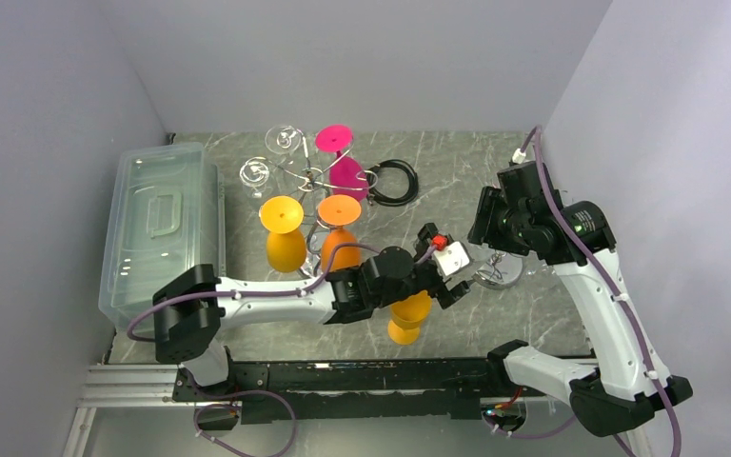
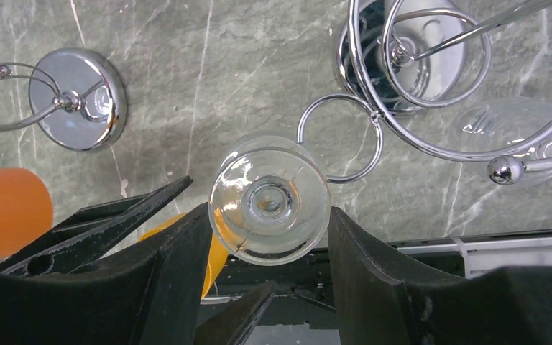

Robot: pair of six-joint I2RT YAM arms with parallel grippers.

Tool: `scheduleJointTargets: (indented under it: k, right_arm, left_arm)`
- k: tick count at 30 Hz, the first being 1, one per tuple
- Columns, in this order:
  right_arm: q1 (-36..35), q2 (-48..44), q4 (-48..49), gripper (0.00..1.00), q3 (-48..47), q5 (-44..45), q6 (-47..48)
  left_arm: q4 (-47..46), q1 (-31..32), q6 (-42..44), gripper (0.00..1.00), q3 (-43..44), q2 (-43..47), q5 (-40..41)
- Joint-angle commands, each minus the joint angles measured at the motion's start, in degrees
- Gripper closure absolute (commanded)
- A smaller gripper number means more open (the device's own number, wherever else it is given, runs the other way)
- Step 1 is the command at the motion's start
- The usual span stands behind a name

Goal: Take the wine glass off the wine glass rack
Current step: Pick up the wine glass from the wine rack, then place the wine glass at the center of the board.

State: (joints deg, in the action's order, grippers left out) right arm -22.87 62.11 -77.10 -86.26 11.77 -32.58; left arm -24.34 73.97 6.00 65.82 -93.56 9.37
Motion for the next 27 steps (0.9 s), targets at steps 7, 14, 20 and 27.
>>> scheduleJointTargets:
  k: [7,14,20,27]
  right_arm:
    - [-0.15,-1.99,0.43,0.71,-3.47,-1.55,-0.12]
    - [-0.15,-2.06,-0.12,0.71,-4.61,-2.09,0.05]
    - [-0.15,-2.16,-0.32,0.71,-4.95,-2.44,0.15]
    - [-0.15,-2.03,-0.75,0.72,-5.66,-2.90,0.23]
  left_arm:
    - [-8.78,0.21,3.37,0.04,0.12,-3.24,3.37]
    - [-10.31,0.20,3.88,0.04,1.19,-5.84,4.16]
    - [-11.36,0.20,3.56,0.04,3.12,-7.70,4.69]
    - [-11.72,-0.12,2.28,0.08,5.36,-9.21,4.71]
